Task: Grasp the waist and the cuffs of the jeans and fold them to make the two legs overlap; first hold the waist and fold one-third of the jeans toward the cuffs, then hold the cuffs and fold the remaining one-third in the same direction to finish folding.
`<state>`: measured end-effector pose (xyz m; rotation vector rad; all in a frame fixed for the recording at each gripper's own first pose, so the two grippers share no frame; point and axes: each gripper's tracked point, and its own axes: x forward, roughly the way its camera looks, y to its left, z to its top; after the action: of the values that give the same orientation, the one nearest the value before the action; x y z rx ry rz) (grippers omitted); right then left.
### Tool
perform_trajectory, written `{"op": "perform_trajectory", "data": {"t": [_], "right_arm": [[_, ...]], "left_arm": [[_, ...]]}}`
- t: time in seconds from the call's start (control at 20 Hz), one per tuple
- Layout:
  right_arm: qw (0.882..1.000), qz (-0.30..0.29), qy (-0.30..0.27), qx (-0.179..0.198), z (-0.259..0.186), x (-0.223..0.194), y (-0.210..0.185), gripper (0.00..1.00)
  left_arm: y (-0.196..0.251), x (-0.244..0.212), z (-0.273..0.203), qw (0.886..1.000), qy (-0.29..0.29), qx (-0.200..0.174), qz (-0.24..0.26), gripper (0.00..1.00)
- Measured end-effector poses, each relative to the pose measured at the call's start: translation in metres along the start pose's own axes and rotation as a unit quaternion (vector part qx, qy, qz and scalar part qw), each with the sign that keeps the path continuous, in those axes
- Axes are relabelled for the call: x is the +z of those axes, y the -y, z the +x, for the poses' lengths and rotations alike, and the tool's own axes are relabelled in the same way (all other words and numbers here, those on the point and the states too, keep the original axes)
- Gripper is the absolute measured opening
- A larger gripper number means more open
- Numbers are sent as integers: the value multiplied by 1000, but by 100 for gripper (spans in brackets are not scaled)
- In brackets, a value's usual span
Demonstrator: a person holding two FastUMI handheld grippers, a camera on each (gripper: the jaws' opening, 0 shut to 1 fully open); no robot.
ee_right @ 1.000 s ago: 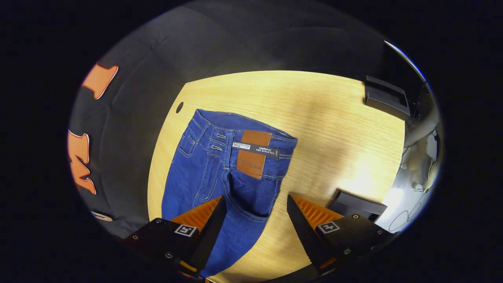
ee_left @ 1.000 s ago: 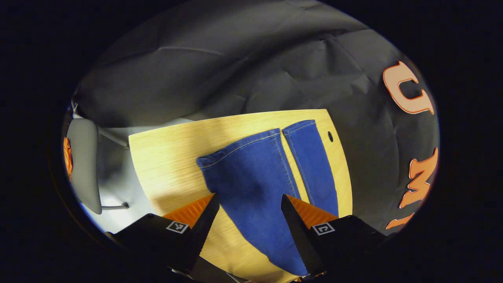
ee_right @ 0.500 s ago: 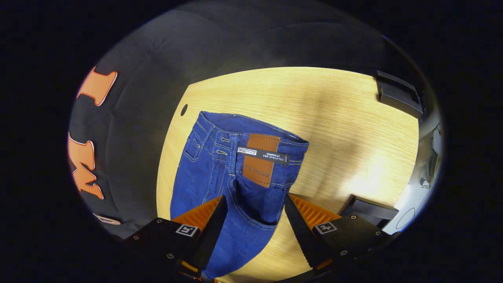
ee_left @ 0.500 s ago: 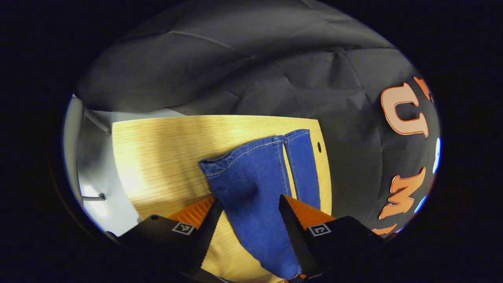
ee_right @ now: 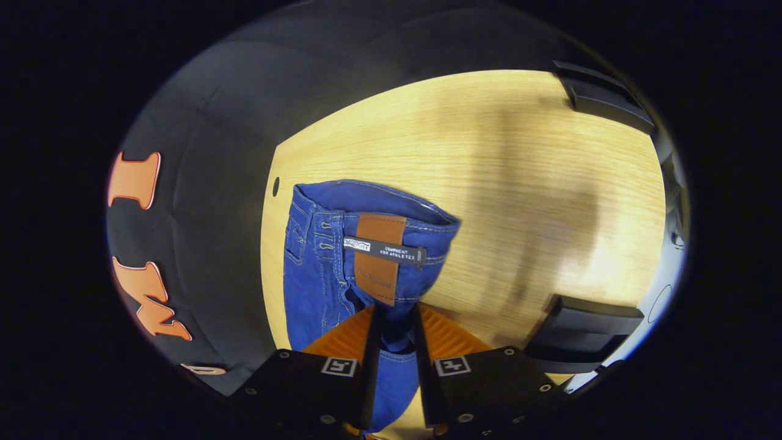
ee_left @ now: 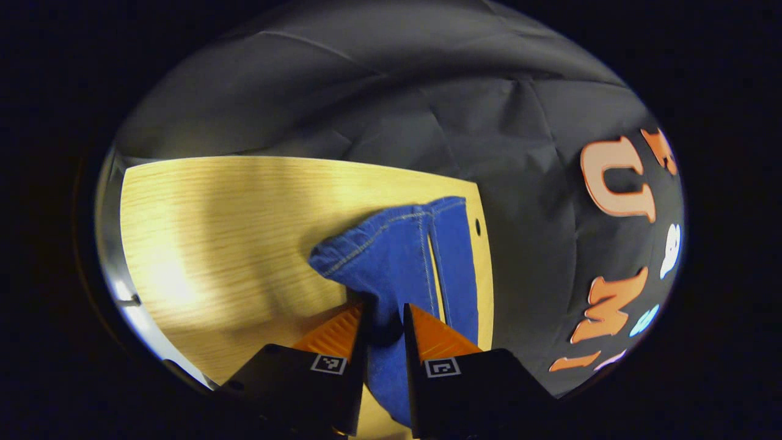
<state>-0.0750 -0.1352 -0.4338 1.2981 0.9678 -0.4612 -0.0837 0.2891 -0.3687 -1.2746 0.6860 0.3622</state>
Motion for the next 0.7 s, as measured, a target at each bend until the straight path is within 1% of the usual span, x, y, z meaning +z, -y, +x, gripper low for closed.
{"op": "perform_trajectory", "data": {"t": [0.05, 0.1, 0.15, 0.2, 0.25, 0.35, 0.4, 0.45, 0.5, 0.55, 0.6, 0.7], "right_arm": [[1000, 6, 7, 0, 1, 1, 1, 23], [1000, 12, 2, 11, 2, -1, -3, 14], [1000, 20, -3, 16, 0, -3, -4, 14], [999, 25, -4, 20, 0, 0, -4, 13], [1000, 19, -4, 21, 0, 0, -4, 12], [1000, 1, -6, 30, -4, -1, -7, 10], [1000, -5, -1, 24, -2, 0, -2, 10], [1000, 0, 2, 6, 8, 2, 1, 10], [1000, 12, -5, 22, -4, -1, -7, 5], [999, 12, -8, 36, -19, 0, -14, 5], [999, 12, -5, 32, -10, 2, -9, 5], [999, 7, -3, 37, -11, 3, -10, 5]], "left_arm": [[3, -1, 0, 1000, -4, 0, 10, 32], [-6, 1, -4, 999, 4, 26, 23, 32], [-21, 10, 11, 997, 18, 69, 3, 32], [-25, -1, 11, 997, -1, 74, -4, 3], [-25, 5, 11, 997, 14, 75, 1, 4], [-22, 5, 14, 997, 16, 77, 12, 4], [-20, 4, 18, 997, 14, 76, 18, 4], [-19, 4, 19, 997, 13, 77, 21, 4], [-18, 4, 18, 997, 15, 78, 21, 4], [-17, 4, 18, 997, 17, 76, 20, 4], [-16, 6, 11, 997, 20, 77, 20, 2], [-14, 6, 7, 997, 22, 68, 29, 1]]}}
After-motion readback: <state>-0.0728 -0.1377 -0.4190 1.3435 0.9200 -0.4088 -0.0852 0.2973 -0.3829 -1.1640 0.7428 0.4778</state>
